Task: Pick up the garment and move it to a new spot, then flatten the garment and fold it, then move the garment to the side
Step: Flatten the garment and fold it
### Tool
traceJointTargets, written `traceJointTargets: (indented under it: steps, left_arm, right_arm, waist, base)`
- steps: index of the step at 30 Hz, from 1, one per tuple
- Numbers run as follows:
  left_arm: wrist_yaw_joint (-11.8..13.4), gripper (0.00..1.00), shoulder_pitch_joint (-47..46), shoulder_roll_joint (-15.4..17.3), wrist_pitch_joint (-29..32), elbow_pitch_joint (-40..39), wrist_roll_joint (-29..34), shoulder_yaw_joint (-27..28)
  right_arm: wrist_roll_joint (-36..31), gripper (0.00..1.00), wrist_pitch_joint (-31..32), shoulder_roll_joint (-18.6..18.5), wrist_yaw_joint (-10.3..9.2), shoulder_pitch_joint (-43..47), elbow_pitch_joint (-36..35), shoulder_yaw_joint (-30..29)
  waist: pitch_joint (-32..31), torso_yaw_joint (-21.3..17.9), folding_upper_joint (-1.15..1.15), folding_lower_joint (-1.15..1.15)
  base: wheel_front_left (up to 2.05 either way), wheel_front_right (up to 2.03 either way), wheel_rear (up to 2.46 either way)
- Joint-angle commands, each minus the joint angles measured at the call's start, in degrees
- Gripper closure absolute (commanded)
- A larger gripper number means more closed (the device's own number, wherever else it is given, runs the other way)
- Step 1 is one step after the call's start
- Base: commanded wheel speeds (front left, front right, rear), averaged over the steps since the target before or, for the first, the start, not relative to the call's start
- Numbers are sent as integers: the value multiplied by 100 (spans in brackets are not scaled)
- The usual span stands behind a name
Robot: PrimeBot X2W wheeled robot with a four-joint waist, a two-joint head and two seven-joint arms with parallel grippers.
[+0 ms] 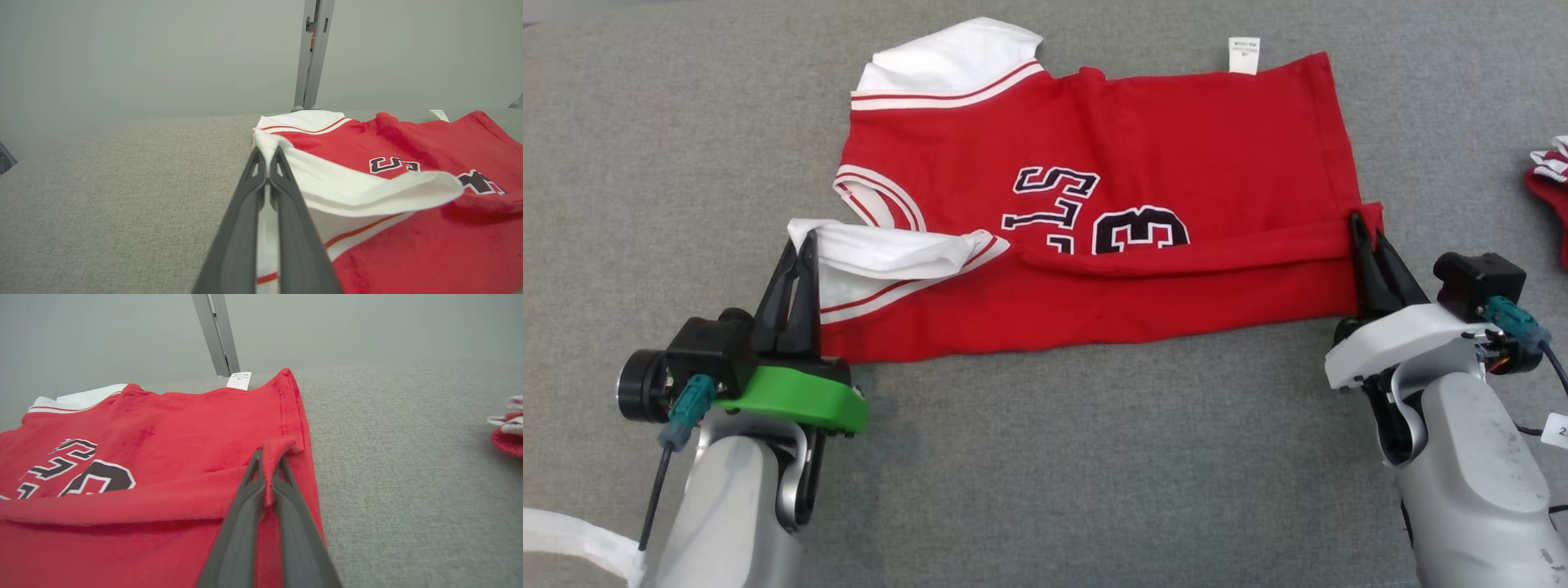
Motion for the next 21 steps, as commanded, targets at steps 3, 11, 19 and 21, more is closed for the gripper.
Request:
traceJointTargets:
  steps: [3,11,19,21]
  left_arm:
    - [21,24,-193,23,-2,139,-65,29]
    - [21,0,200,-134,-1,168,-40,360]
    - [20,0,585,-224,-2,607,-65,322]
    - [20,0,540,-228,-2,717,-73,352]
  right_arm:
    - [-179,0,-46,-2,-12,-170,92,-101]
    - [-912,0,-55,30,-12,225,-524,-252]
    - [-1193,0,-57,30,-12,847,-616,-369]
    - [-1222,0,-57,29,-12,883,-562,-415]
  waist:
    - [158,-75,0,0]
    - [56,-37,0,0]
    - [15,-9,0,0]
    - [58,-4,0,0]
  base:
    - [0,0,0]
    - [0,0,0]
    - [0,0,0]
    - [0,0,0]
